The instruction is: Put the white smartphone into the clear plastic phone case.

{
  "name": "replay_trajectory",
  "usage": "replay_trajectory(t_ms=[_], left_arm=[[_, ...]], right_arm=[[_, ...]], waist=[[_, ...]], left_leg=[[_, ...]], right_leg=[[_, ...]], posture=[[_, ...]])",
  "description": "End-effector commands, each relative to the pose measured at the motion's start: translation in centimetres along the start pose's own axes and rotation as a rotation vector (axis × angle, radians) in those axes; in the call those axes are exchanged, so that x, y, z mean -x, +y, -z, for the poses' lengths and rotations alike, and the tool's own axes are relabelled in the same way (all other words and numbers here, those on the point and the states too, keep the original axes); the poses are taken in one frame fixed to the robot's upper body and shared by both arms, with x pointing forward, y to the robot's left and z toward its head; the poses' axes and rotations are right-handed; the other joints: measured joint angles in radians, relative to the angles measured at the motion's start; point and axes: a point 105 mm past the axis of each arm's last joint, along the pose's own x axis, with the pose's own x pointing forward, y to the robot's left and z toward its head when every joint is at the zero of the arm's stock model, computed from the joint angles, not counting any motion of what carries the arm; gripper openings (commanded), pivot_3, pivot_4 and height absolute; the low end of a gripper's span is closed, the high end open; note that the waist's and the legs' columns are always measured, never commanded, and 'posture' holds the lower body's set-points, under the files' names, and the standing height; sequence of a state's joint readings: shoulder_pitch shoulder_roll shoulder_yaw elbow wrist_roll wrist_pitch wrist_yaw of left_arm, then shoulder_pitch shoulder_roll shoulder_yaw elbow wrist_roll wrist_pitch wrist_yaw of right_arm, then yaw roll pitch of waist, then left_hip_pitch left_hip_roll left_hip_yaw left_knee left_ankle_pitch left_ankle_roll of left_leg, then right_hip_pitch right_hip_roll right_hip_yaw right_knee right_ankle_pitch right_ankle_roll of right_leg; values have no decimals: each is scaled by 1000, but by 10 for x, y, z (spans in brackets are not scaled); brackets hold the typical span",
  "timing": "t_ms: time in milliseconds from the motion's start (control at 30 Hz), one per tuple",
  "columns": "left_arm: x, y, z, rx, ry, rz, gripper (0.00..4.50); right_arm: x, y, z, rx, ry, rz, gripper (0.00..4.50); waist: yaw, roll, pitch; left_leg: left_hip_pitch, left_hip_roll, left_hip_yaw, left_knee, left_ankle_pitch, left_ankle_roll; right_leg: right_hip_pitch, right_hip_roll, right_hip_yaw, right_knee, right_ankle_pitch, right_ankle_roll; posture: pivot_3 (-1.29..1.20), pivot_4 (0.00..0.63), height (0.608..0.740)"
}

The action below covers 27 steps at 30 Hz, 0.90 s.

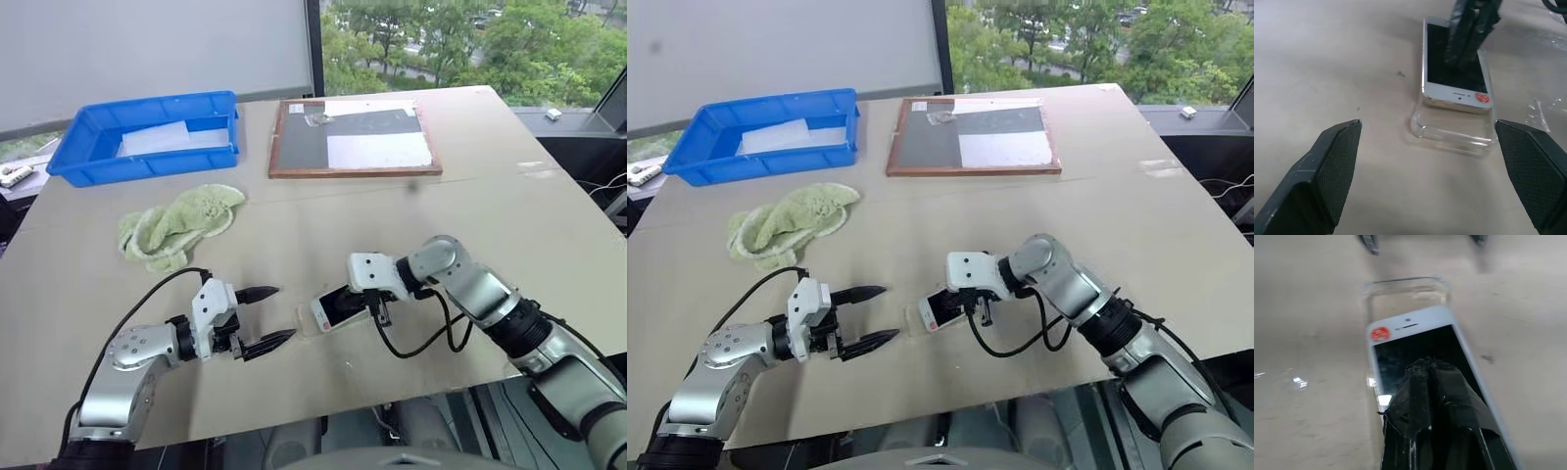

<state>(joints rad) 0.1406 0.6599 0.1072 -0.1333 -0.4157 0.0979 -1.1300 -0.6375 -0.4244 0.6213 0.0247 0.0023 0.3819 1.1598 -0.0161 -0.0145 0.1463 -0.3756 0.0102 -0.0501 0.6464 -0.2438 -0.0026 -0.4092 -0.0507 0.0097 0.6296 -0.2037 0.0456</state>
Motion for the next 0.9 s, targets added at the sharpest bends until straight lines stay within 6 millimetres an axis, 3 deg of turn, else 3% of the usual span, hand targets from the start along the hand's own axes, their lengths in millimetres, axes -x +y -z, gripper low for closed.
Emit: replay_trajectory(t_ms=[33,133,367,500,800,900], left_arm=[[3,2,-7,-17,-28,-8,4500],[6,1,-7,-8,-34,11,4500],[1,-14,-2,-32,-1,88,4500],[-9,-12,-8,-40,-6,80,3262],[-19,-11,-13,-58,-14,124,3262],[-19,-12,-9,-68,1,147,3220]], right_arm=[[-9,20,63,-215,189,-35,35],[-7,18,69,-206,215,-14,35],[11,9,10,-258,-128,59,35],[29,4,-8,-230,-208,128,0],[62,2,-22,-182,-259,269,0],[72,10,-15,-179,-215,268,894]], waist=[[0,3,-3],[1,5,-6],[5,5,-6],[3,6,0],[-1,2,14],[2,1,16]], left_leg=[[0,0,0,0,0,0],[0,0,0,2,0,0],[-5,-2,-1,2,0,0],[-8,-3,-1,-1,0,0],[-9,-3,-1,-5,0,0],[-9,-3,-1,-5,0,0]], right_leg=[[0,0,0,0,0,0],[0,0,0,0,0,0],[-3,-2,1,0,0,0],[-5,-2,1,0,0,0],[-6,-1,1,-3,0,0],[-6,-1,1,-3,0,0]], posture=[[0,150,740],[0,150,740],[0,150,740],[0,150,740],[0,150,740],[0,150,740]])
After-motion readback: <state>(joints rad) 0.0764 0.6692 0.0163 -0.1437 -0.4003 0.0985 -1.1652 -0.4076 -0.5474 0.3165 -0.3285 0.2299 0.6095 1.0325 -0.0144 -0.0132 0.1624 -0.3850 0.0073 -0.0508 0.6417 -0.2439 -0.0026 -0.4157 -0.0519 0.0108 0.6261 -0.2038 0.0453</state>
